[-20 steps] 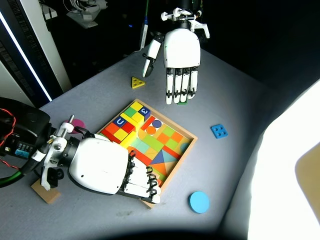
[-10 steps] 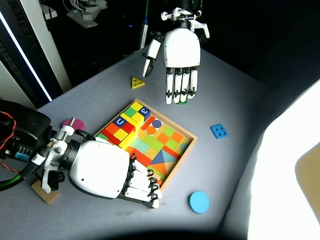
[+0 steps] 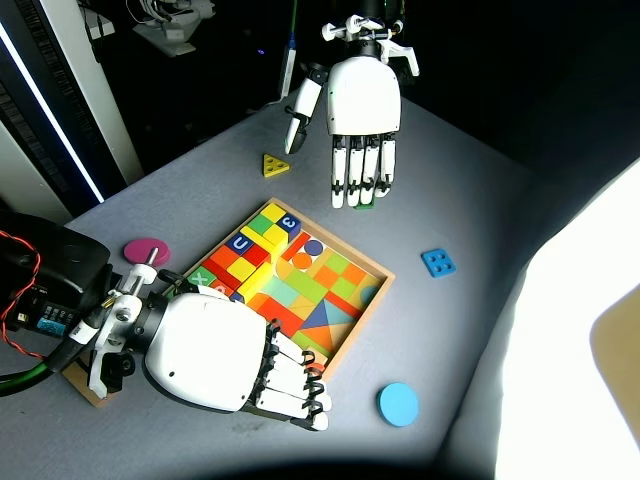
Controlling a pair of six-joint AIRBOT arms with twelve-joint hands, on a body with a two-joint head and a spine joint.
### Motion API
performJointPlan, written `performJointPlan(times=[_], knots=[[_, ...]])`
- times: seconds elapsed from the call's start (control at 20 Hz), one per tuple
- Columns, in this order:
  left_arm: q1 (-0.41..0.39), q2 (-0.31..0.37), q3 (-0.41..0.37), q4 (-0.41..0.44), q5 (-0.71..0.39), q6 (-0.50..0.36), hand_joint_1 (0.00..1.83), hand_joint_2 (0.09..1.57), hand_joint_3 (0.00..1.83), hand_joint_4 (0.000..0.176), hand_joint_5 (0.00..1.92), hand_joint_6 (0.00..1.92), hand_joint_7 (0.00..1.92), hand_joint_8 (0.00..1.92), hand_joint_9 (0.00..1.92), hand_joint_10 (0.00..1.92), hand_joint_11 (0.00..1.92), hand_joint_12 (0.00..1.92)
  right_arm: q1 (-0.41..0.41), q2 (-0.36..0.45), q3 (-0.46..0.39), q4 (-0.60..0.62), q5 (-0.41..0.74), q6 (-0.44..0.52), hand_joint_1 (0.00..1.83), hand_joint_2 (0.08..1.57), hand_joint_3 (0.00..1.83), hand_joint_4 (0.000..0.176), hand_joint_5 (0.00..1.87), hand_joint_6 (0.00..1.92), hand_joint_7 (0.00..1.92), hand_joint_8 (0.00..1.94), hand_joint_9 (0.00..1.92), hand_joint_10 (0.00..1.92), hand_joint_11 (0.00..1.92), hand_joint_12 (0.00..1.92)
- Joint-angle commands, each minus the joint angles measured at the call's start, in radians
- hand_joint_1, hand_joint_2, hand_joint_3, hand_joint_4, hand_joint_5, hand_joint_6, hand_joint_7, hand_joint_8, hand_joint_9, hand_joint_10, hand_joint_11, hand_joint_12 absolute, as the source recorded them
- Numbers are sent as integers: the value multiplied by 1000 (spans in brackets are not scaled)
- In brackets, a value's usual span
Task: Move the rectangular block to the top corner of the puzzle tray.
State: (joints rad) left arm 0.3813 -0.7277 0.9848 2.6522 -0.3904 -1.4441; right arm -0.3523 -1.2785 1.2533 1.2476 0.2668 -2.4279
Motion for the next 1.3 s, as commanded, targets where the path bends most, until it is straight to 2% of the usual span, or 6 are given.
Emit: performJointPlan(times=[0.0, 0.65, 0.95, 1.05, 1.1, 1.25], knots=[[-5, -5, 2, -10, 63, -2, 0, 1217, 1, 0, 367, 0, 456, 0, 457, 0, 19, 1002, 9, 8, 8, -16, 49, -7, 229, 1249, 0, 0, 427, 588, 276, 1, 127, 96, 0, 435], [-6, -5, 16, -10, 60, -4, 0, 1221, 3, 0, 390, 0, 489, 0, 476, 0, 37, 1003, 106, 253, -235, -17, 47, -26, 276, 1242, 0, 0, 374, 503, 259, 0, 124, 77, 0, 490], [-61, -4, 75, 72, 58, -64, 0, 1217, 0, 0, 435, 10, 541, 7, 526, 12, 101, 977, 137, 460, -467, -17, 78, -32, 309, 1217, 0, 0, 308, 702, 421, 26, 203, 456, 0, 1238], [-86, -4, 105, 101, 61, -64, 108, 1211, 0, 0, 728, 17, 827, 99, 735, 265, 237, 1206, 155, 526, -532, -17, 78, -33, 365, 1206, 0, 0, 461, 1100, 543, 613, 281, 1303, 0, 1855], [-97, -2, 114, 103, 59, -64, 124, 1217, 2, 0, 900, 59, 774, 615, 659, 853, 316, 1428, 158, 556, -557, -17, 78, -32, 392, 1206, 0, 0, 581, 1231, 605, 1044, 386, 1531, 194, 1908], [-126, 13, 113, 126, 51, -64, 69, 1248, 1, 0, 880, 432, 553, 1328, 464, 1481, 337, 1705, 160, 635, -628, -17, 87, -52, 473, 1179, 0, 0, 543, 1626, 551, 1604, 404, 1738, 333, 1921]])
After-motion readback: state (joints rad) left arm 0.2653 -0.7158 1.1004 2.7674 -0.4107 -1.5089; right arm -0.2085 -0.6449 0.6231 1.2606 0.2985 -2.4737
